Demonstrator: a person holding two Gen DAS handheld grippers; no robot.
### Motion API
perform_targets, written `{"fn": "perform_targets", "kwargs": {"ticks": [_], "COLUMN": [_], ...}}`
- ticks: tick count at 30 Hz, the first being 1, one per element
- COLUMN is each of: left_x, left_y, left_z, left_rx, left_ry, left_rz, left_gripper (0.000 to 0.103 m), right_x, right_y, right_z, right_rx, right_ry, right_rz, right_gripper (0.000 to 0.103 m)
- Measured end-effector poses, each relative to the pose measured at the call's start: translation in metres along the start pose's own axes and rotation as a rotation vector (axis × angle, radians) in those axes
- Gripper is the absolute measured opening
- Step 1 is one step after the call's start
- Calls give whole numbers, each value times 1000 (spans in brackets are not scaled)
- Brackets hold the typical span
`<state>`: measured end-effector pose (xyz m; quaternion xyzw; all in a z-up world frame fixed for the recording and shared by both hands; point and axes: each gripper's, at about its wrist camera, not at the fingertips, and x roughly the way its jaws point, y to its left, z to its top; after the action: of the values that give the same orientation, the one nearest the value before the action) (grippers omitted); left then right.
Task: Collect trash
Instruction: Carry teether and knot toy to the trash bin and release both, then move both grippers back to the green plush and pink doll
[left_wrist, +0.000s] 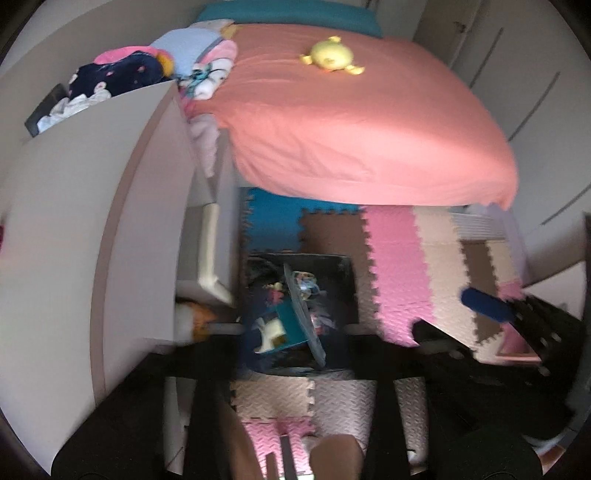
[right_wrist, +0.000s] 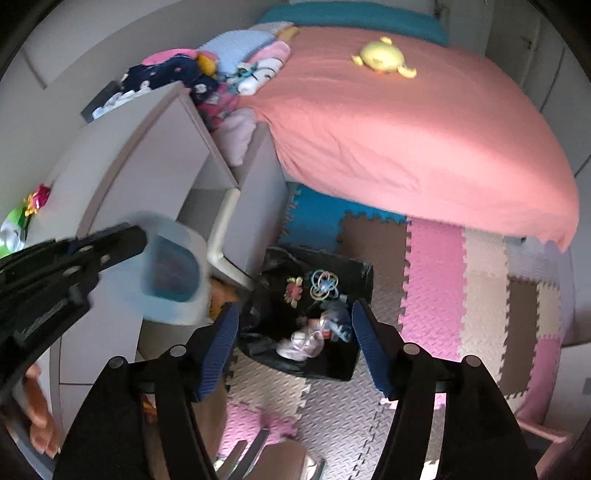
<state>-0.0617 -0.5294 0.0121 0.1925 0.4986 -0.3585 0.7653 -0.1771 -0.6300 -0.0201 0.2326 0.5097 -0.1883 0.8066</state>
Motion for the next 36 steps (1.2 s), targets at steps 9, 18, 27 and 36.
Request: {"fn": "perform_targets", "kwargs": {"ticks": [9,18,27,36], "left_x": [4,-17,-60,-107], "left_y": [-7,17,72,154], "left_z": [-2,-3,-14,-28], "left_rx": [43,0,-68,-173], "left_ry": [-54,-80,-134,-185], "left_rz": [3,30,63,122], "left_gripper": [97,97,97,97], "right_x": [16,2,-14,-26], "right_y": [-13,0,52,127], "right_z": [-2,1,7,14], "right_rx": [12,-15,-99,-213], "right_ry": [25,0,-29,-47], "right_rz": [-2,4,9,31], "right_gripper": [65,65,65,65]}}
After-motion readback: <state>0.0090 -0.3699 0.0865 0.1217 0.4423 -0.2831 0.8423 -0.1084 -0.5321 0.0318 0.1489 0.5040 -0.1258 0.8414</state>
